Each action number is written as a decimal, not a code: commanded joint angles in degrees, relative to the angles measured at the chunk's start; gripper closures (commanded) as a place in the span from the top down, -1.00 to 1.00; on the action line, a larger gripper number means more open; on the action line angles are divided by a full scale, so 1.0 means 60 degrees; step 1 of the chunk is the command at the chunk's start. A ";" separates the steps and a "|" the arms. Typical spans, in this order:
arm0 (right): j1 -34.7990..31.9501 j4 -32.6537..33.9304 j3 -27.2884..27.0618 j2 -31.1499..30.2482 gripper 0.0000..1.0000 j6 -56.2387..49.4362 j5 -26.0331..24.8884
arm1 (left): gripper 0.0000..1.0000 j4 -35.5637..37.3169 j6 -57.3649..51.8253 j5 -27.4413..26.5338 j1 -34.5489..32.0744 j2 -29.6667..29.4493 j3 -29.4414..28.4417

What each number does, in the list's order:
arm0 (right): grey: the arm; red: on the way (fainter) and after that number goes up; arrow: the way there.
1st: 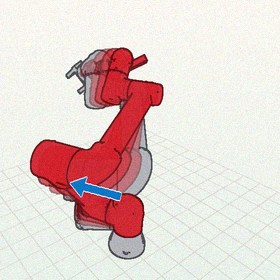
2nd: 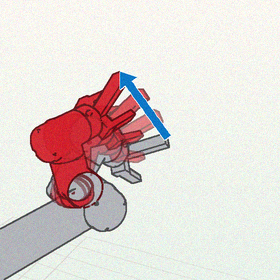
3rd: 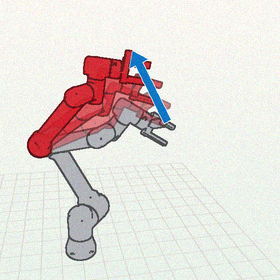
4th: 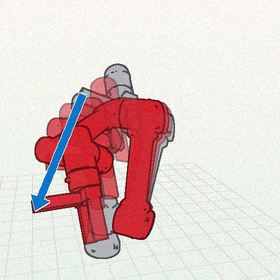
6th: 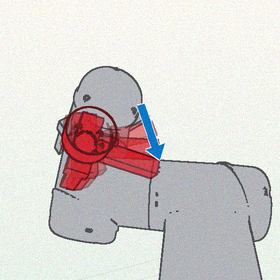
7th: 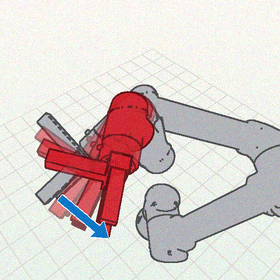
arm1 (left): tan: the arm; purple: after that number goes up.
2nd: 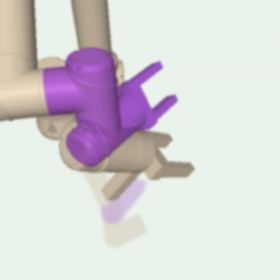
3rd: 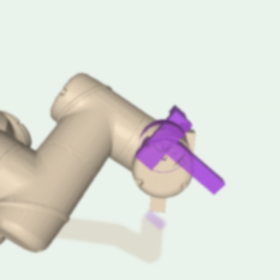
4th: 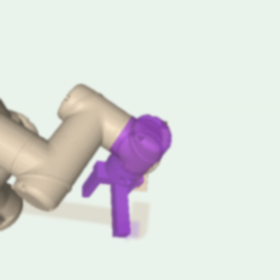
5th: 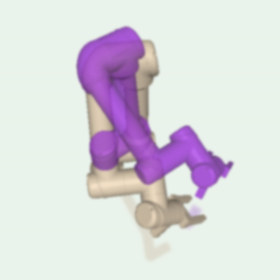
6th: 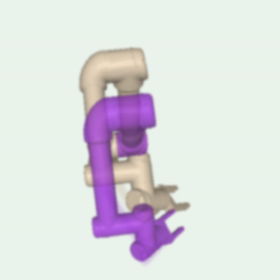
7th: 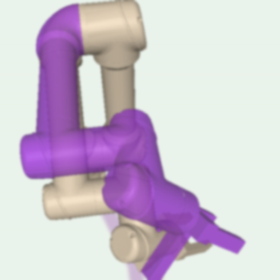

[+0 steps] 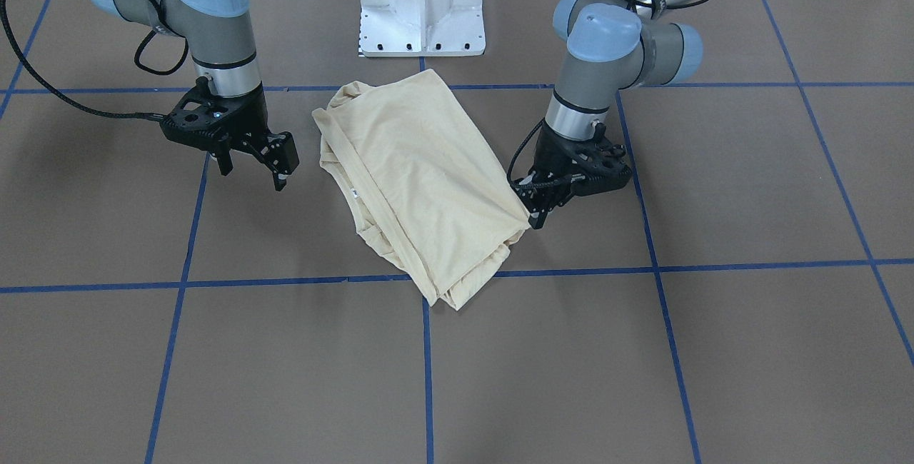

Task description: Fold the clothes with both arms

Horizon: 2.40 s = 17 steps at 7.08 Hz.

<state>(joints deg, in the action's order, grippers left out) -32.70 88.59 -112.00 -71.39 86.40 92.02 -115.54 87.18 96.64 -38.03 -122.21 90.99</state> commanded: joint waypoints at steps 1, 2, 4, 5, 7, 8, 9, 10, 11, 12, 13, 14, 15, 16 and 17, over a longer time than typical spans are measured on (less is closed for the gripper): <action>0.0000 0.0000 -0.0011 -0.0084 1.00 0.0058 0.0000 | -1.00 -0.2627 -0.0423 -0.0022 -0.0909 -0.1261 -0.3092; 0.0014 0.0000 -0.0054 -0.0069 1.00 0.0146 0.0015 | 0.53 -0.2976 -0.0684 -0.0008 -0.1087 -0.1658 -0.3848; 0.0305 -0.0029 -0.0011 0.0105 1.00 0.0816 0.0000 | 1.00 -0.2819 -0.1184 0.0109 -0.1205 -0.1242 -0.2855; 0.0409 -0.0029 -0.0025 0.0483 1.00 0.1473 0.0000 | 1.00 -0.2804 -0.1200 0.0631 -0.1235 -0.0309 -0.1540; 0.1882 -0.0204 -0.0055 0.1172 1.00 0.5329 -0.0552 | 1.00 -0.2775 -0.1200 0.0930 -0.1264 0.0271 -0.0780; 0.2397 -0.0321 -0.0069 0.1364 1.00 0.5564 -0.0658 | 1.00 -0.2746 -0.1272 0.1104 -0.1351 0.0286 -0.0663; 0.3026 -0.0380 -0.0055 0.1569 1.00 0.6118 -0.1181 | 1.00 -0.2760 -0.1345 0.1657 -0.1454 0.0634 -0.0256; 0.3627 -0.0381 -0.0011 0.1702 1.00 0.6935 -0.1810 | 1.00 -0.2745 -0.1346 0.1691 -0.1455 0.1029 0.0226; 0.3836 -0.0337 -0.0011 0.1689 0.99 0.7683 -0.2077 | 1.00 -0.2760 -0.1303 0.1662 -0.1469 0.1164 0.0318; 0.3867 -0.0322 0.0091 0.1703 0.91 0.8778 -0.2167 | 1.00 -0.2760 -0.1259 0.1677 -0.1440 0.1295 0.0435; 0.3969 -0.0322 0.0222 0.1703 0.88 0.9485 -0.2182 | 1.00 -0.2760 -0.1316 0.1677 -0.1440 0.1384 0.0436; 0.4158 -0.0366 0.0456 0.1718 0.80 1.0304 -0.2487 | 1.00 -0.2745 -0.1273 0.1662 -0.1397 0.1399 0.0422; 0.4320 -0.0395 0.0763 0.1805 0.70 1.0878 -0.2940 | 1.00 -0.2731 -0.1258 0.1575 -0.1382 0.1399 0.0436; 0.4278 -0.0367 0.0795 0.1951 0.62 1.0898 -0.2959 | 1.00 -0.2731 -0.1258 0.1560 -0.1367 0.1501 0.0436; 0.4277 -0.0366 0.1056 0.1952 0.55 1.0899 -0.2959 | 1.00 -0.2731 -0.1229 0.1545 -0.1367 0.1487 0.0451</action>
<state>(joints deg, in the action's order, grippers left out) -7.09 86.36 -107.15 -60.02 151.16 74.66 -131.94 79.66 106.06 -46.28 -113.43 93.62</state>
